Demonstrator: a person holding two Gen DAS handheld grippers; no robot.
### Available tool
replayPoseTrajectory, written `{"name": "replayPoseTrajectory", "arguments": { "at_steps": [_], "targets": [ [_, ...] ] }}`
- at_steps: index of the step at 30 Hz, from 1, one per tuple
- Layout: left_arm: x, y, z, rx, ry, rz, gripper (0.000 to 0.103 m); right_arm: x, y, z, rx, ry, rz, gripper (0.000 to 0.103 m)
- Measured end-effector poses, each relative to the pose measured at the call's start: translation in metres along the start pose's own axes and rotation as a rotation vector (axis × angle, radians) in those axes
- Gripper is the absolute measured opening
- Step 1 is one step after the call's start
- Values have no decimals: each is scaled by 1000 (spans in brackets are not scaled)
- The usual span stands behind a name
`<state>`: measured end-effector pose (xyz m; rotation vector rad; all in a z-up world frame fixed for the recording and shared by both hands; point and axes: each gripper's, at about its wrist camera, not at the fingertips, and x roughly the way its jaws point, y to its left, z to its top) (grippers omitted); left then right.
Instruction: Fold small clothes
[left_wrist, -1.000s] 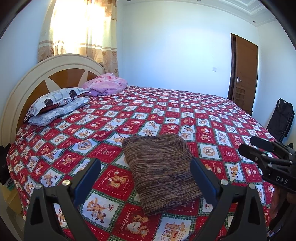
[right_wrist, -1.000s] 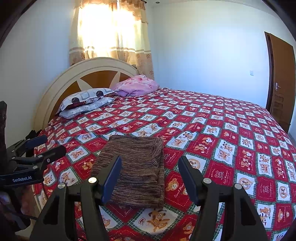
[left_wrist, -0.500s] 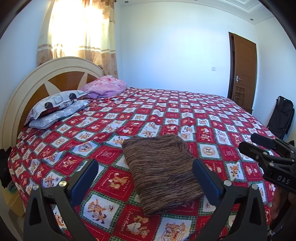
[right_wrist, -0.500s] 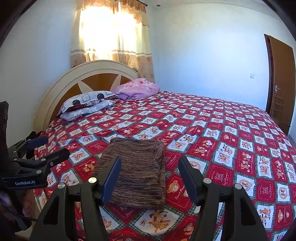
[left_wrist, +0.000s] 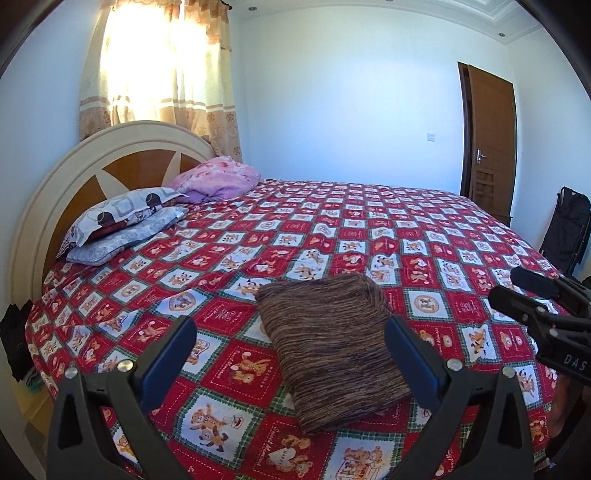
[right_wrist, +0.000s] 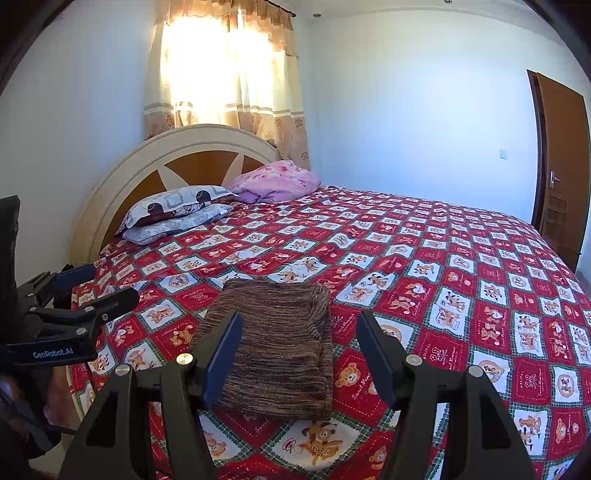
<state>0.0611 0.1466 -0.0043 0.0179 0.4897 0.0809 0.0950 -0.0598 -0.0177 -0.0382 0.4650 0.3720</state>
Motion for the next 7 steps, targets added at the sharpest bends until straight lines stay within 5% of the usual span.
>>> {"name": "replayPoseTrajectory", "arguments": {
  "at_steps": [7],
  "targets": [
    [1, 2, -2, 4, -20, 15, 103, 1, 0, -1, 2, 5, 3, 65]
  ]
}}
